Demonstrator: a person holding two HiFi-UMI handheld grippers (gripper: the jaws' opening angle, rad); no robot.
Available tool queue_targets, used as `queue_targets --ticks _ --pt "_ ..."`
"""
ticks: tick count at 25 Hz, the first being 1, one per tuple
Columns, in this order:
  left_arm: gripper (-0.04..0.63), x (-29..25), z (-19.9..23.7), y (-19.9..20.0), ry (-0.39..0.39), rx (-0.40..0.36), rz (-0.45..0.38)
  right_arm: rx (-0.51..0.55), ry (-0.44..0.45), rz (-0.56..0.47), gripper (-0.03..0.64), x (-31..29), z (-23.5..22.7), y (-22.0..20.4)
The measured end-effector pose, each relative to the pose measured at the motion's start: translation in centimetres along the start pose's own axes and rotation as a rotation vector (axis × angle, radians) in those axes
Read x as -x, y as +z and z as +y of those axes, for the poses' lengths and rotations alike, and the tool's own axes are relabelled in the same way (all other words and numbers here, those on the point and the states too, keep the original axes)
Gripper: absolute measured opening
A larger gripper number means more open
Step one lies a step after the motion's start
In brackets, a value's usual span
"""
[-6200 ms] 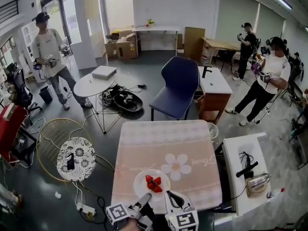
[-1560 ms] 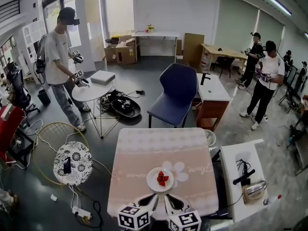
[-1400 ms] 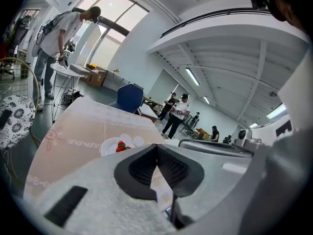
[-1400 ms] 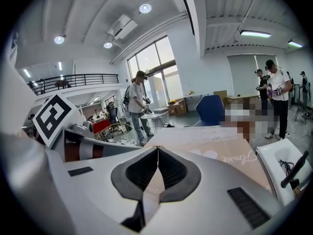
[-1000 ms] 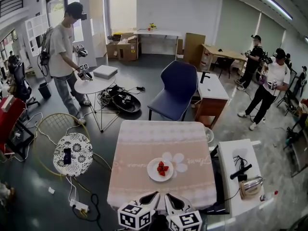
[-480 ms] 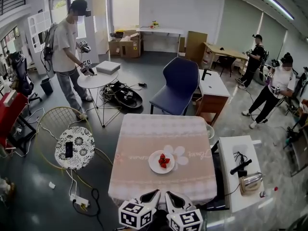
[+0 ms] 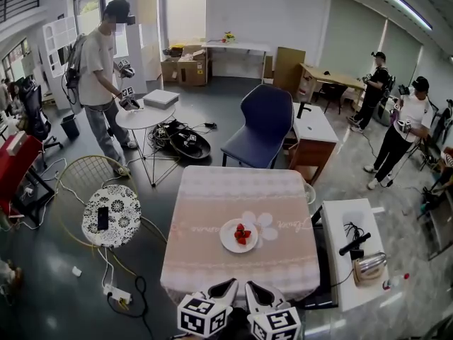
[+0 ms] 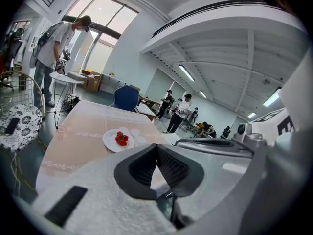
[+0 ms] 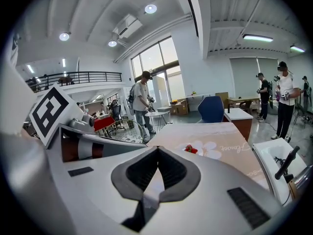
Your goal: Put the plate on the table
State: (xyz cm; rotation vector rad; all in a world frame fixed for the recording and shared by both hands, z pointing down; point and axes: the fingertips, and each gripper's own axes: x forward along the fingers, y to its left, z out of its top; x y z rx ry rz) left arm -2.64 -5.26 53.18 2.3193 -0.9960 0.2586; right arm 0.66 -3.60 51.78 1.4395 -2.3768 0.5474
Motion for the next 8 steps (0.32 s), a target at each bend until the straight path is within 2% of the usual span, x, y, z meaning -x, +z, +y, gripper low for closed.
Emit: queue_targets --ticks 8 --pt "0.005 0.03 -0.14 -0.16 0.003 0.0 0.001 0.002 0.004 -0.005 0.002 0.12 -0.05 -0.16"
